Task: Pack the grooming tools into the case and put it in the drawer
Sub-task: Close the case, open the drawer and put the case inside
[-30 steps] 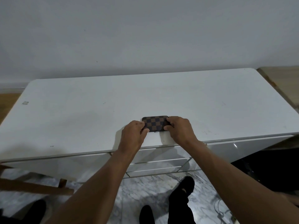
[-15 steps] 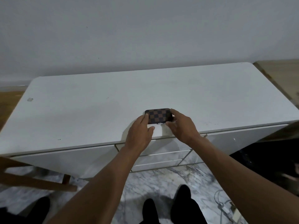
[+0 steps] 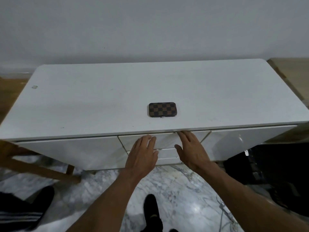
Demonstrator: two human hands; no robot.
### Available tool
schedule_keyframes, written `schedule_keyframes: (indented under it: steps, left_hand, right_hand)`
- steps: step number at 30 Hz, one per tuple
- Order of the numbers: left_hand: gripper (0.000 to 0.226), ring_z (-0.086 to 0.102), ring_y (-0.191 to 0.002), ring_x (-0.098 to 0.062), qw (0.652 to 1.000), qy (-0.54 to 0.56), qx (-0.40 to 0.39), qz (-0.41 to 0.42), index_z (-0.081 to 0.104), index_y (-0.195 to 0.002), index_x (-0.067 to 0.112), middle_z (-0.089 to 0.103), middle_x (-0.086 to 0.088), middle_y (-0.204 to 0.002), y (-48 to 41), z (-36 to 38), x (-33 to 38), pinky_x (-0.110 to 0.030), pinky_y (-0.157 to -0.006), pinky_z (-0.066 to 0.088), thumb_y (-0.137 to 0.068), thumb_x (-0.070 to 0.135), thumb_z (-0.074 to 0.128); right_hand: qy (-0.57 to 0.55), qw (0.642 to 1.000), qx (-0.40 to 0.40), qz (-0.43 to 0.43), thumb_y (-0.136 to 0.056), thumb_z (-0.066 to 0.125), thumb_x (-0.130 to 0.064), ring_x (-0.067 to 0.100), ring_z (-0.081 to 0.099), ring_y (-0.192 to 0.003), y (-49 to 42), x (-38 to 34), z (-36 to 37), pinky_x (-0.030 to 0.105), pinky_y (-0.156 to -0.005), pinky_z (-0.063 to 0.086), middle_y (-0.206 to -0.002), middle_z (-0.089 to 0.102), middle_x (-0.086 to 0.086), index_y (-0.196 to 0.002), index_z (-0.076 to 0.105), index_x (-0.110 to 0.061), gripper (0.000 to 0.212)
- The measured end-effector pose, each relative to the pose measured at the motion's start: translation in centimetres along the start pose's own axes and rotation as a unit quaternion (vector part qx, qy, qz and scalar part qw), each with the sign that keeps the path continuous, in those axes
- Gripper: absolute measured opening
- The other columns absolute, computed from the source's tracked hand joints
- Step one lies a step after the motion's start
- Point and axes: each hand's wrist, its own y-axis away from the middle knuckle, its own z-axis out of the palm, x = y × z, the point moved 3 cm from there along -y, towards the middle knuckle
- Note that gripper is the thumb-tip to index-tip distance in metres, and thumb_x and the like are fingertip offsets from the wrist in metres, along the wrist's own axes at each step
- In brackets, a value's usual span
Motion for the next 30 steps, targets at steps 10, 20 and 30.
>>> schedule_keyframes:
  steps: [10, 20, 30]
  left_hand:
    - [0.082, 0.045, -0.131, -0.033, 0.994, -0.073, -0.076, -0.027, 0.038, -0.145, 0.004, 0.046, -0.015, -0.143, 0.3, 2.4, -2.5, -0.053, -0.111, 0.030, -0.078, 0.037, 0.071]
    - [0.064, 0.043, -0.133, -0.039, 0.995, -0.055, -0.056, -0.067, 0.042, -0.144, 0.011, 0.046, -0.020, -0.142, 3.1, 2.3, -1.1, -0.052, -0.110, 0.032, -0.089, 0.044, 0.045]
    - [0.080, -0.012, -0.147, -0.015, 0.987, 0.002, -0.102, -0.121, -0.007, -0.150, 0.015, -0.010, 0.000, -0.159, 11.6, 2.5, 2.1, -0.036, -0.118, -0.005, -0.086, 0.059, 0.010]
  right_hand:
    - [0.054, 0.998, 0.014, -0.021, -0.087, 0.064, -0.023, 0.029, 0.034, -0.142, -1.1, -0.4, 2.2, 0.041, -0.114, 0.038, -0.154, 0.035, 0.012, -0.148, 0.032, -0.004, 0.072]
    - [0.087, 0.996, -0.006, 0.020, -0.101, 0.026, -0.042, 0.032, 0.037, -0.139, 1.5, -0.7, 2.7, 0.049, -0.115, 0.033, -0.147, 0.045, 0.013, -0.142, 0.042, -0.012, 0.053]
    - [0.027, 0.994, -0.100, 0.035, -0.105, 0.016, -0.037, 0.024, -0.002, -0.151, 10.4, -0.6, 3.6, 0.037, -0.122, 0.001, -0.163, 0.004, 0.007, -0.154, 0.009, -0.012, 0.055]
